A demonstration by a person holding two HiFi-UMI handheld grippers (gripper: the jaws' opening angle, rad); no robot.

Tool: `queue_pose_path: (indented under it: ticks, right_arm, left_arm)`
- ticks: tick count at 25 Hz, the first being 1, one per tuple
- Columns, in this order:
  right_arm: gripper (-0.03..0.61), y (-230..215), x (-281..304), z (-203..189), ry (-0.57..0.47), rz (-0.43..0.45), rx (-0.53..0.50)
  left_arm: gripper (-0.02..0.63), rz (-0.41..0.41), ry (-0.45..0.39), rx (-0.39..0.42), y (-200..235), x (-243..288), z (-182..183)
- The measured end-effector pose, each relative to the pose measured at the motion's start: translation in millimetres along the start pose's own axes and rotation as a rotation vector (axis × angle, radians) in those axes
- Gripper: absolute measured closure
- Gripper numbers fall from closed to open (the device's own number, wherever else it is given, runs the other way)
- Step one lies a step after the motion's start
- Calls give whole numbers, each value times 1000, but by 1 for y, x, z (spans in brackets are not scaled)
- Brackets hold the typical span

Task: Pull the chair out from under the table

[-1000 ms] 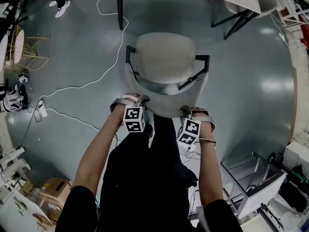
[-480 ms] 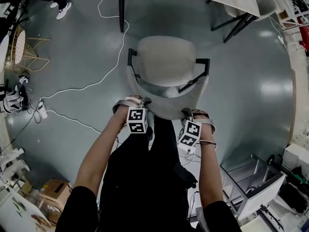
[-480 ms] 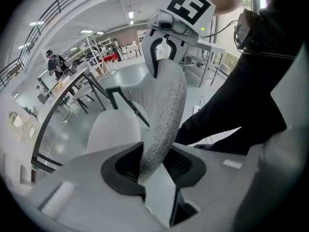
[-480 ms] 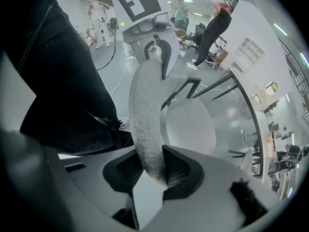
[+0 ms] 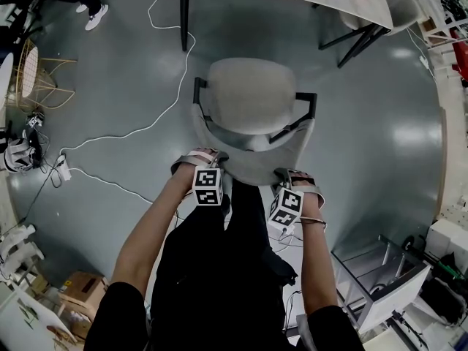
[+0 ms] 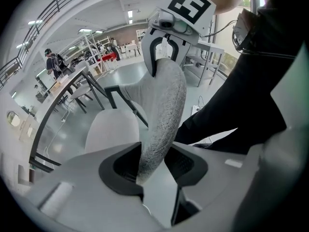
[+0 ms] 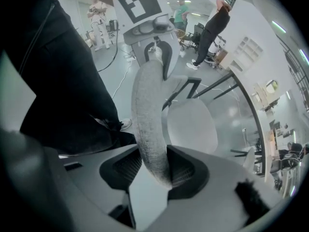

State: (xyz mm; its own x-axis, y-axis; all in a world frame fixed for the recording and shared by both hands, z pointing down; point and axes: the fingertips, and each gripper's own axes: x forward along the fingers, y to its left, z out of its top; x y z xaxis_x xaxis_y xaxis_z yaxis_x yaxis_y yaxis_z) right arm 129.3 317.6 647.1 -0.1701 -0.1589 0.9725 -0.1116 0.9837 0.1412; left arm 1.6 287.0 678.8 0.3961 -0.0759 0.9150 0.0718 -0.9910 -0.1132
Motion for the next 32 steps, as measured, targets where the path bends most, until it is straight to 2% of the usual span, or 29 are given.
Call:
queue_pose_path:
  ticks: [15, 23, 27, 32]
  right_arm:
    - [402, -2, -20, -3, 2, 58, -6]
    - [402, -6, -44, 2, -6, 79, 2]
    - [402, -13, -61, 9, -40, 91, 52]
    - [402, -42, -87, 21, -113, 28, 157]
  left_arm:
    - [441, -207, 48, -60, -6, -23, -1]
    - [445, -184, 17, -95, 5, -53, 6]
    - [445, -175, -29, -152, 13, -71, 12]
    - [445, -131, -83, -221, 31, -98, 22]
